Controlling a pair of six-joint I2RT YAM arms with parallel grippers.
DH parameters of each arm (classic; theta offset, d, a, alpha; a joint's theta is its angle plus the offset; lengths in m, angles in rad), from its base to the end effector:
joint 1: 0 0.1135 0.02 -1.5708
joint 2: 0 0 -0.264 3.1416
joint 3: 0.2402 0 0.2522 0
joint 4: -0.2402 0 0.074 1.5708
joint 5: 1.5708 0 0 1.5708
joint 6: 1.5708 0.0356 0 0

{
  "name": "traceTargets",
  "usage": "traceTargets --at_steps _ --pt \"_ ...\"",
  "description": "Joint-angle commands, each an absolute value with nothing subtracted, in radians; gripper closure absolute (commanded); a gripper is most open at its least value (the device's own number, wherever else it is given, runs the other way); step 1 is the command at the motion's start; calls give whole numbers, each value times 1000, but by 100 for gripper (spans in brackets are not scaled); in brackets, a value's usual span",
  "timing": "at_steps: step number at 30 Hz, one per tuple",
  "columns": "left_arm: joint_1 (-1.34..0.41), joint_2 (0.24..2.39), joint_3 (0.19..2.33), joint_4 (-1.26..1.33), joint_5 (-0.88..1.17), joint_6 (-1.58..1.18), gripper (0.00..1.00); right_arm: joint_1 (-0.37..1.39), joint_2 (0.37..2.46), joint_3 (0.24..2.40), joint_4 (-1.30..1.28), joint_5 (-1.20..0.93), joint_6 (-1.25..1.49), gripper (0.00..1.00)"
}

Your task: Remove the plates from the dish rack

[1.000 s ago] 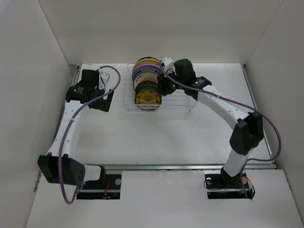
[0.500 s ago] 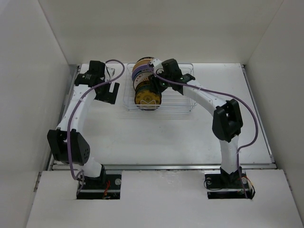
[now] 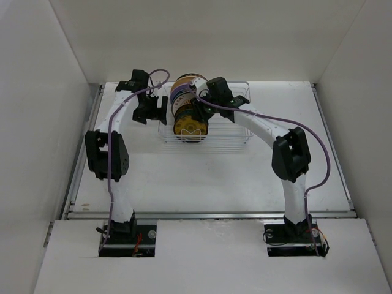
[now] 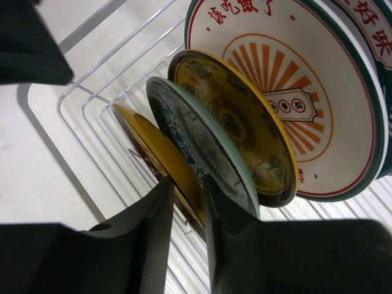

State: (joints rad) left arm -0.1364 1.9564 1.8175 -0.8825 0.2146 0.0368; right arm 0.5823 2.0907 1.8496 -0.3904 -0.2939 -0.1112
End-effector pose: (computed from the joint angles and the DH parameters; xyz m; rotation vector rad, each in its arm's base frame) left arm 0.4220 -0.0656 0.2908 0.3020 2.5701 -0.3146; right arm 0.4041 0.2784 0.2786 -0.9140 2.0372 0.5842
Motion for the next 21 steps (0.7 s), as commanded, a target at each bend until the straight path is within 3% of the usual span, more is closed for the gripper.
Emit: traceTargets --at_steps 1,6,12,19,21 --pt "-140 1977 1879 -907 285 -15 13 580 2095 1845 -354 -270 -135 70" --pt "-150 2020 1898 -907 304 -26 27 580 2115 1858 -354 -259 -135 99" --pt "-150 2020 1879 -907 313 -35 47 580 2063 1847 -336 -212 -144 100" --pt "-150 2029 1847 -907 351 -55 85 580 1988 1861 -302 -164 -153 100" --pt "-150 2029 1847 -907 351 -55 87 580 1956 1861 -293 -149 -129 100"
